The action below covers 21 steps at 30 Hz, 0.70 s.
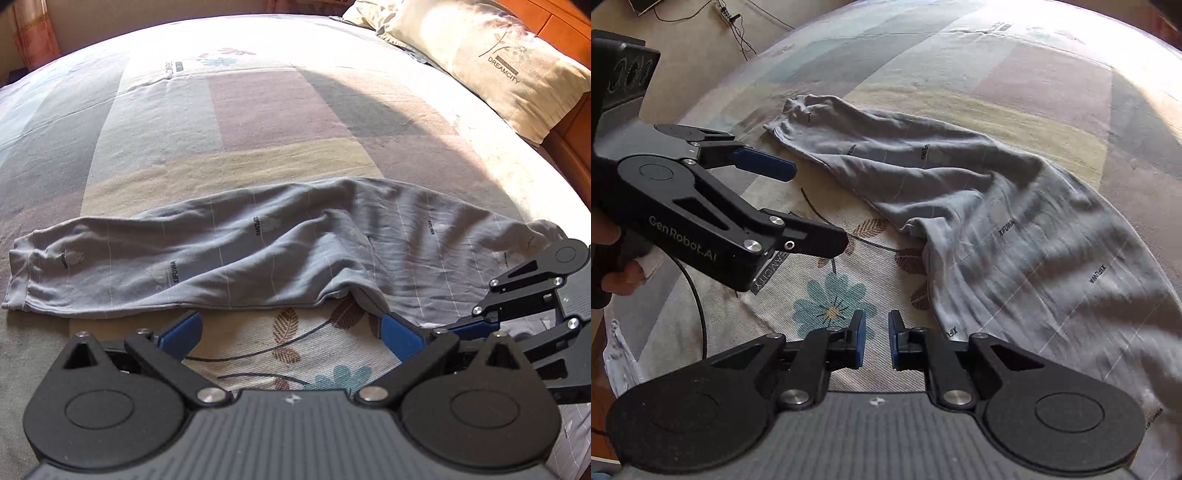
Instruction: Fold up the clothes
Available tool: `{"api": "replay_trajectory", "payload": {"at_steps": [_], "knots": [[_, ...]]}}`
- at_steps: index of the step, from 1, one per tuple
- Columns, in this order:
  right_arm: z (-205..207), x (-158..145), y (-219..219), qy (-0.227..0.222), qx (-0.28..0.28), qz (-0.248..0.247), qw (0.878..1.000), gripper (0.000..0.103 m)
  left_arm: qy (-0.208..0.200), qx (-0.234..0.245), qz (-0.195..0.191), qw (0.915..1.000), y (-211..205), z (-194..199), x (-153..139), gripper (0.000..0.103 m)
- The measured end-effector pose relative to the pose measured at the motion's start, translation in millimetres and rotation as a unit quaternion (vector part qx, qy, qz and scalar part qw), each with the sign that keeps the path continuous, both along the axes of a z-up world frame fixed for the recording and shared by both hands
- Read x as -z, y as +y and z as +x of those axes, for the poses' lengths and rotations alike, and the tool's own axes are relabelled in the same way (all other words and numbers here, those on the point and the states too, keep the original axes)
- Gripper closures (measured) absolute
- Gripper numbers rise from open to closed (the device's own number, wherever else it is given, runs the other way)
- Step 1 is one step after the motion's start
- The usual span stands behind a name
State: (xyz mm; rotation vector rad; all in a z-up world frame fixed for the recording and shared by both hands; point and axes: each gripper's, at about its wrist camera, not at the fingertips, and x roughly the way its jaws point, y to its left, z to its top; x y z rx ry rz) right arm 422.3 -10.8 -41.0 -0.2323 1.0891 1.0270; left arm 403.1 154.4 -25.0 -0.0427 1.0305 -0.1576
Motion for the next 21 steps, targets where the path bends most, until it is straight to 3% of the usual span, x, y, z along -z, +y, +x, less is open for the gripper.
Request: {"api": "replay_trajectory", "payload": {"at_steps": [3, 6, 9, 11, 15, 18, 21], "knots": [[13.5, -22.0, -45.3, -0.027, 0.051, -0.004, 0.998, 0.087, -0.009, 0.017, -0.020, 0.9996, -22.3, 16.7, -1.0, 0.001], [36.0, -32.5, -101.3, -0.081, 0.110, -0.057, 0.989, 0.087, -0.016, 0.034, -0.047, 0.9982, -51.4, 36.9, 4.7, 0.001], [66.9, -25.8, -152.9, -0.113, 0.164, -0.112, 0.974, 0.087, -0.011, 0.050, -0.066, 0.9965, -86.0, 53.3, 17.8, 0.001], [86.0, -16.7, -181.7, -0.122, 0.192, -0.131, 0.965, 0.093, -0.006, 0.064, -0.066, 0.9958, -107.4, 58.7, 28.1, 0.001], [101.8, -3.8, -201.5, -0.129, 0.190, -0.125, 0.965, 0.096, 0.019, 0.095, -0.045, 0.9943, -133.6, 59.0, 47.9, 0.001], [100.4, 4.9, -200.3, -0.129, 0.159, -0.117, 0.972, 0.096, 0.044, 0.115, -0.018, 0.9923, -140.7, 51.4, 62.3, 0.001], [89.7, 18.1, -198.0, -0.123, 0.118, -0.128, 0.977, 0.095, 0.043, 0.141, 0.012, 0.9890, -143.7, 41.0, 66.3, 0.001]]}}
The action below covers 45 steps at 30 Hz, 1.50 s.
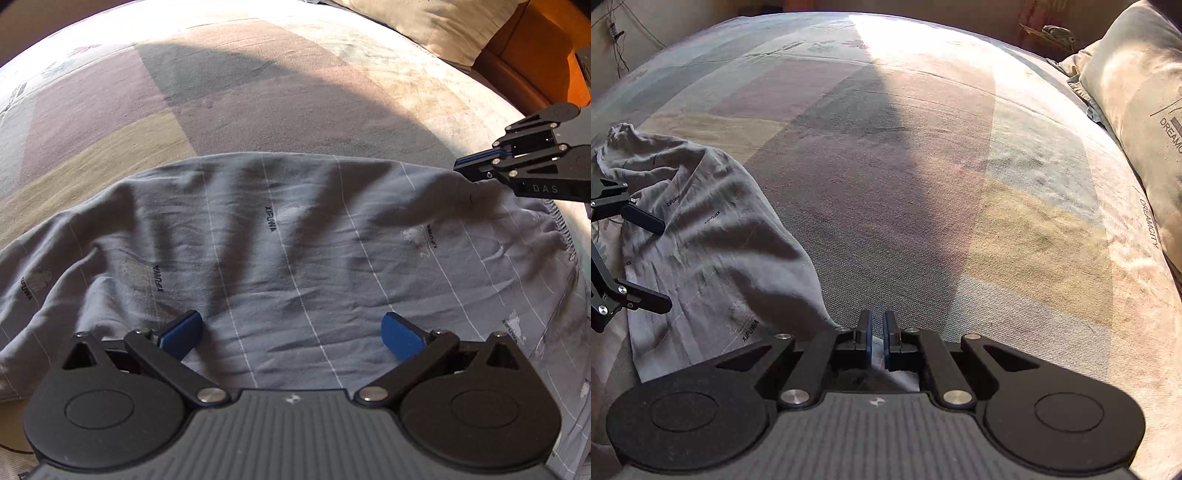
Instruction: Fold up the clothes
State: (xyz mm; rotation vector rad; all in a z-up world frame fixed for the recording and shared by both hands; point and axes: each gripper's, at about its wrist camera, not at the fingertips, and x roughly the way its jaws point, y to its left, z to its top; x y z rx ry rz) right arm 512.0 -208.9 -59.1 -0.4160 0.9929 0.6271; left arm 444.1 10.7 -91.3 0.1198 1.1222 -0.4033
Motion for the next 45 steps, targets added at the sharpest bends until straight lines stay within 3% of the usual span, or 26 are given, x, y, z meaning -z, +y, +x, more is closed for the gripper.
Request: {"api": "replay_trajectory", "payload": {"at_steps": [6, 12, 20, 24, 25, 26, 27, 29, 32, 34, 36, 39, 42, 45], "knots": [[-15.2, 3.6, -5.6, 0.005, -0.032, -0.028, 0.999, 0.094, 0.004, 0.010, 0.011, 0.9999, -3.4, 0.2, 0.6, 0.001], [15.6, -12.2, -20.4, -0.024, -0.012, -0.009, 1.000, 0.071, 0.000, 0.006, 0.014, 0.9999, -4.2, -1.9, -0.2, 0.001], [22.5, 13.7, -49.9, 0.034, -0.038, -0.024, 0.998, 0.061, -0.003, 0.012, 0.013, 0.9998, -4.5, -2.7, -0.5, 0.001], [12.5, 11.4, -48.7, 0.047, -0.067, -0.038, 0.996, 0.062, -0.004, 0.015, 0.014, 0.9998, -4.9, -2.3, 0.1, 0.001], [10.6, 10.5, -46.7, 0.048, -0.074, -0.042, 0.995, 0.069, -0.004, 0.015, 0.015, 0.9998, -5.4, -2.2, 0.4, 0.001], [8.9, 9.6, -44.5, 0.048, -0.081, -0.046, 0.994, 0.092, -0.004, 0.015, 0.016, 0.9998, -5.8, -2.0, 0.6, 0.001], [6.8, 7.3, -42.4, 0.033, -0.082, -0.053, 0.995, 0.100, -0.005, 0.015, 0.017, 0.9997, -6.0, -1.7, 0.8, 0.001], [2.5, 2.3, -38.3, -0.001, -0.080, -0.068, 0.994, 0.100, -0.005, 0.015, 0.017, 0.9997, -6.0, -1.8, 0.6, 0.001], [17.1, -10.5, -49.6, -0.045, 0.015, -0.055, 0.997, 0.100, -0.006, 0.016, 0.018, 0.9997, -5.8, -2.4, 0.8, 0.001], [28.4, -11.4, -57.3, -0.032, 0.063, -0.051, 0.996, 0.099, -0.006, 0.016, 0.018, 0.9997, -5.8, -2.1, 0.7, 0.001], [29.7, -14.7, -58.0, -0.030, 0.074, -0.042, 0.996, 0.095, -0.006, 0.015, 0.018, 0.9997, -5.7, -2.0, 0.6, 0.001], [21.4, -28.7, -50.9, -0.032, 0.056, -0.002, 0.998, 0.089, -0.008, 0.015, 0.017, 0.9997, -5.6, -2.9, 0.7, 0.001], [13.1, -28.8, -34.4, 0.008, 0.049, 0.036, 0.998, 0.080, -0.010, 0.012, 0.017, 0.9997, -6.3, -3.0, 0.7, 0.001], [8.3, -7.1, -11.1, 0.046, 0.058, 0.055, 0.996, 0.078, -0.011, 0.010, 0.017, 0.9998, -6.6, -3.0, 0.4, 0.001]]}}
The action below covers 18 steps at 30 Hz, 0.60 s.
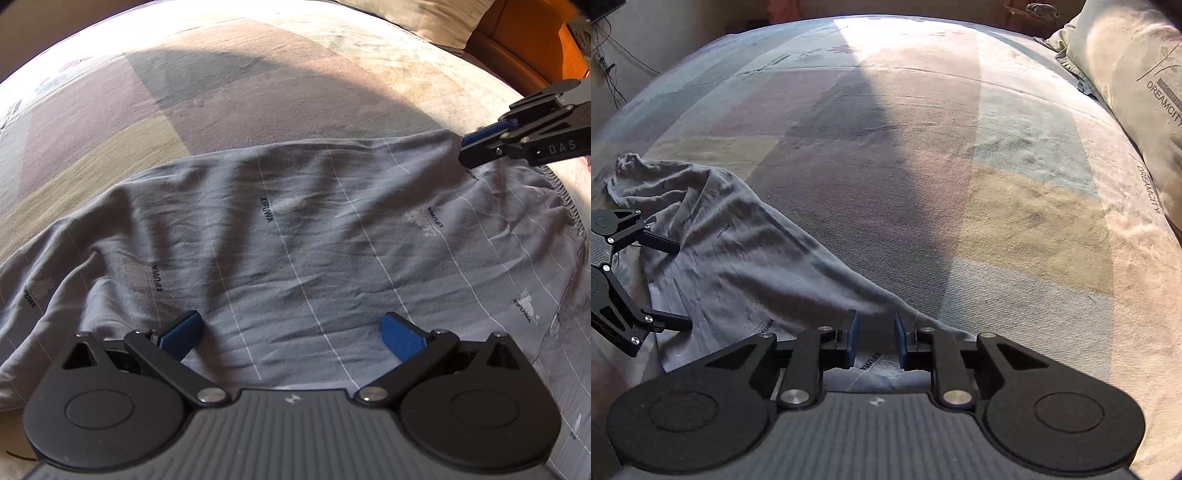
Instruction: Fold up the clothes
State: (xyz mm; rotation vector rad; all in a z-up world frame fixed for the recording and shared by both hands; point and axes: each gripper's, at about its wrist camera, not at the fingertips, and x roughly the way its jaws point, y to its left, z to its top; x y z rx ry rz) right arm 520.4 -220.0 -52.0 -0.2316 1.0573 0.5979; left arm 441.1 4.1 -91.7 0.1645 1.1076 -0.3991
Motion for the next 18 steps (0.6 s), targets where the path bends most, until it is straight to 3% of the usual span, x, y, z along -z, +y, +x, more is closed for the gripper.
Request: {"api": "replay_trajectory", "payload": {"at_steps": [3, 7, 9, 11, 13, 18], "knots": [[2.0, 23.3, 19.8, -0.009, 0.051, -0.001, 0.999, 0.070, -0.006, -0.004, 0.006, 1.0000, 0.2, -0.3, -1.9, 0.001], [16.4, 15.7, 13.1, -0.026, 0.126, 0.022, 0.991, 0.060, -0.041, -0.016, 0.019, 0.9988, 7.9, 1.2, -22.8, 0.001], [2.9, -0.5, -1.8, -0.040, 0.153, 0.022, 0.987, 0.052, -0.054, -0.016, 0.007, 0.9984, 12.0, 3.6, -34.4, 0.001], [-23.5, -13.6, -21.2, -0.054, 0.178, 0.016, 0.983, 0.034, -0.057, -0.008, -0.003, 0.9983, 9.3, 7.8, -41.0, 0.001], [-50.5, -15.1, -37.0, -0.052, 0.195, 0.000, 0.979, 0.028, -0.062, 0.014, -0.010, 0.9979, -2.5, 12.3, -42.9, 0.001], [-60.1, 18.0, -55.0, -0.030, 0.229, -0.015, 0.973, 0.028, -0.054, 0.081, -0.040, 0.9944, -46.5, 23.9, -28.4, 0.001]]}}
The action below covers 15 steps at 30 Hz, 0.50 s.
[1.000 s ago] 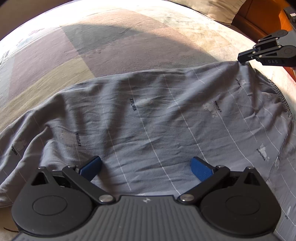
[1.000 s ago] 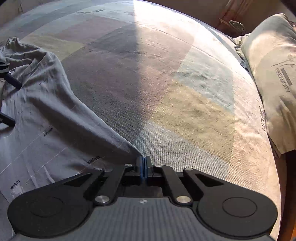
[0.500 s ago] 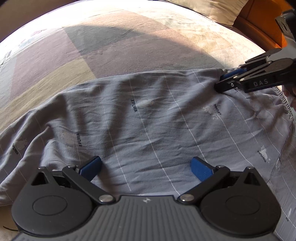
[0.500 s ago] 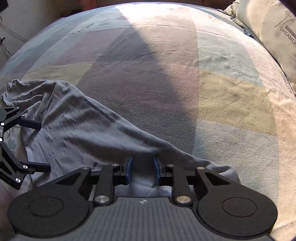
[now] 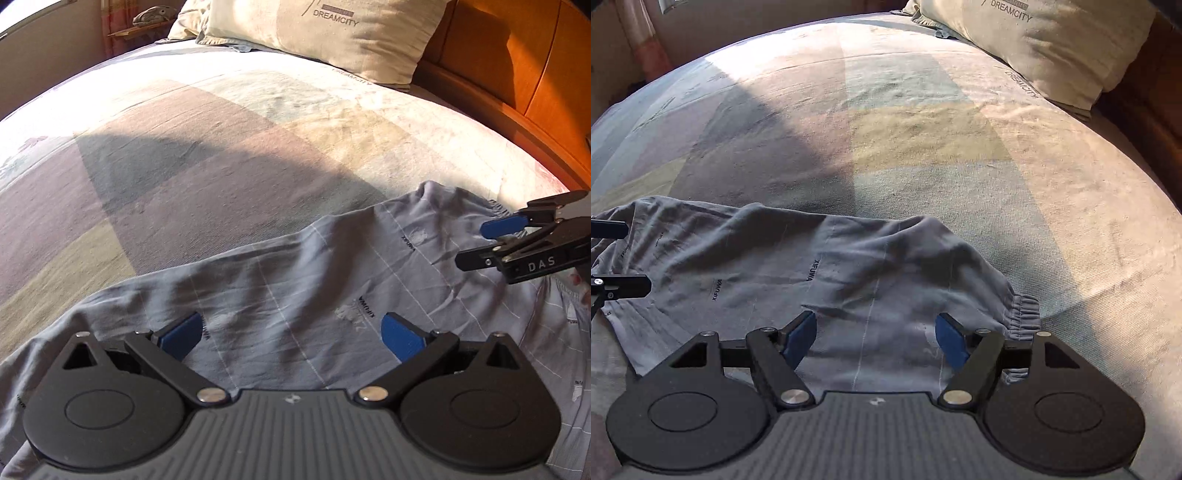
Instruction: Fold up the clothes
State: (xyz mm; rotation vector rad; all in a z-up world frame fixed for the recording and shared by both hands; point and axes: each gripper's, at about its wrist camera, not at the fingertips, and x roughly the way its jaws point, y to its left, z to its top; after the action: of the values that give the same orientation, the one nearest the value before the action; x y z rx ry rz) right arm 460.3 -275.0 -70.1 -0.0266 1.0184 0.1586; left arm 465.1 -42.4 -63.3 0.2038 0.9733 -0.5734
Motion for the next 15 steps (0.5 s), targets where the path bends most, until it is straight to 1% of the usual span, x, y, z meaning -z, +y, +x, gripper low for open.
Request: {"api": "replay_trajectory", "payload": {"at_steps": [1, 2, 3, 5, 8, 10, 12, 14, 15], "knots": [[0.3, 7.3, -2.9, 0.003, 0.007, -0.001, 1.000, 0.028, 0.009, 0.011, -0.002, 0.9999, -10.1, 3.5, 6.0, 0.001], [7.2, 13.2, -7.3, -0.003, 0.020, -0.008, 1.000, 0.027, 0.017, 0.022, -0.004, 0.9996, -20.2, 6.9, 12.0, 0.001], [14.9, 15.0, -14.0, -0.009, 0.033, -0.001, 0.999, 0.026, 0.025, 0.027, 0.003, 0.9993, -29.7, 11.8, 19.5, 0.001], [26.7, 14.9, -25.2, -0.016, 0.051, 0.018, 0.998, 0.025, 0.013, 0.016, 0.034, 0.9992, -39.9, 24.7, 29.3, 0.001], [29.4, 7.6, -32.9, -0.007, 0.052, 0.037, 0.998, 0.025, 0.010, -0.006, 0.044, 0.9990, -41.6, 44.0, 25.9, 0.001], [14.9, -0.6, -34.1, -0.004, 0.042, 0.031, 0.999, 0.024, 0.022, -0.025, 0.027, 0.9991, -36.4, 48.1, 14.9, 0.001], [-5.4, -8.0, -34.5, 0.003, 0.032, 0.035, 0.999, 0.023, 0.039, -0.014, -0.001, 0.9992, -37.0, 41.0, 5.3, 0.001], [-31.0, -14.1, -32.9, 0.008, 0.019, 0.048, 0.999, 0.018, 0.055, -0.004, -0.029, 0.9980, -37.6, 34.0, -4.2, 0.001], [-42.3, -13.9, -29.1, 0.009, 0.008, 0.047, 0.999, 0.017, 0.063, 0.005, -0.038, 0.9973, -41.3, 31.5, -5.4, 0.001]]}}
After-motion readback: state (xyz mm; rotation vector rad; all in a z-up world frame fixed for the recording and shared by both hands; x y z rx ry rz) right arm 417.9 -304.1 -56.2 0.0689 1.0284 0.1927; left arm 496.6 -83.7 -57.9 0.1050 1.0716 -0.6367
